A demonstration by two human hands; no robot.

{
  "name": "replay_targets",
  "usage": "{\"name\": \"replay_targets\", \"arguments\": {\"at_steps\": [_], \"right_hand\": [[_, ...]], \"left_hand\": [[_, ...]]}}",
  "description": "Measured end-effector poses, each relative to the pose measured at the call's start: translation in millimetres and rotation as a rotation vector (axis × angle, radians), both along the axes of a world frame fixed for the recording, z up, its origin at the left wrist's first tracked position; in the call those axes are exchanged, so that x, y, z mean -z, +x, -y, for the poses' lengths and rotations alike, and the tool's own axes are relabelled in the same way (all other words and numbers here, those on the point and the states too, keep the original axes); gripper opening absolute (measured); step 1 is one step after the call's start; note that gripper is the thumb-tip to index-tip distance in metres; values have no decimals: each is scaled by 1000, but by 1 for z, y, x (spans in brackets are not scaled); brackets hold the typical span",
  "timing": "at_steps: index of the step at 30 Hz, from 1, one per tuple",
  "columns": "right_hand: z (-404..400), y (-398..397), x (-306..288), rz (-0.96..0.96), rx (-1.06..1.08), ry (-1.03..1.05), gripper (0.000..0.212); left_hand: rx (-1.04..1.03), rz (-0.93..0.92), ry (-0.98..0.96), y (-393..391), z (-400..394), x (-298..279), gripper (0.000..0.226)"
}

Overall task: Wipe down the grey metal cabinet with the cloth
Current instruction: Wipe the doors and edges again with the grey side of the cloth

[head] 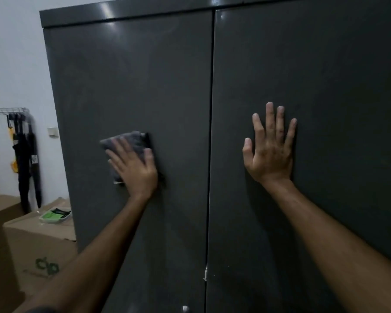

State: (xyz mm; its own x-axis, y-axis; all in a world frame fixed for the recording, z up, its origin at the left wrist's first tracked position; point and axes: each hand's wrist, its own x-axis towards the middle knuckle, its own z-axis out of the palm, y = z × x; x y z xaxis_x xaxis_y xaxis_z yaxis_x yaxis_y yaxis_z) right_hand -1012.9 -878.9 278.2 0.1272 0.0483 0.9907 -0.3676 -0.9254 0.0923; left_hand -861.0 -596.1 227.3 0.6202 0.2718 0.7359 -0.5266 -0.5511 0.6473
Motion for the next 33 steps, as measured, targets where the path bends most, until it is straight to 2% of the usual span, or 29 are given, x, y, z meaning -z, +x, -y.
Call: {"name": "replay_targets", "arguments": {"at_steps": [4, 6, 8, 10, 12, 16, 17, 18, 19, 21, 25, 27, 29, 30, 33], "right_hand": [[0, 0, 0, 9, -4, 0, 65], [0, -1, 0, 11, -9, 4, 64], [-1, -2, -1, 11, -13, -1, 63], [0, -1, -2, 11, -25, -6, 63], [2, 0, 0, 10, -29, -8, 63], [4, 3, 0, 10, -37, -13, 64], [4, 3, 0, 10, -37, -15, 64], [4, 3, 0, 10, -36, -15, 63], [3, 2, 0, 12, -34, -13, 63], [1, 0, -1, 12, -27, -6, 63], [-1, -3, 0, -6, -20, 2, 63], [0, -3, 0, -6, -10, 5, 63], [0, -2, 0, 1, 2, 0, 63], [0, -1, 0, 1, 2, -3, 63], [1, -2, 0, 7, 7, -4, 63]], "left_hand": [[157, 357, 601, -57, 81, 73, 83], [181, 495, 790, -54, 81, 101, 79], [189, 621, 878, -30, 53, 103, 75], [140, 581, 841, -1, 10, 102, 74], [62, 371, 655, 32, -43, 96, 82], [-46, -142, -150, 77, -108, 48, 77], [-85, -213, -298, 77, -104, 34, 75], [-110, -243, -367, 70, -92, 25, 74], [-114, -214, -354, 58, -73, 23, 74], [-75, -67, -157, 25, -27, 47, 78], [119, 259, 589, -40, 44, 155, 81], [136, 419, 817, -31, 31, 173, 74], [116, 440, 813, -8, 0, 170, 73], [91, 384, 720, 4, -18, 166, 75], [25, 20, 169, 31, -50, 155, 80]]}}
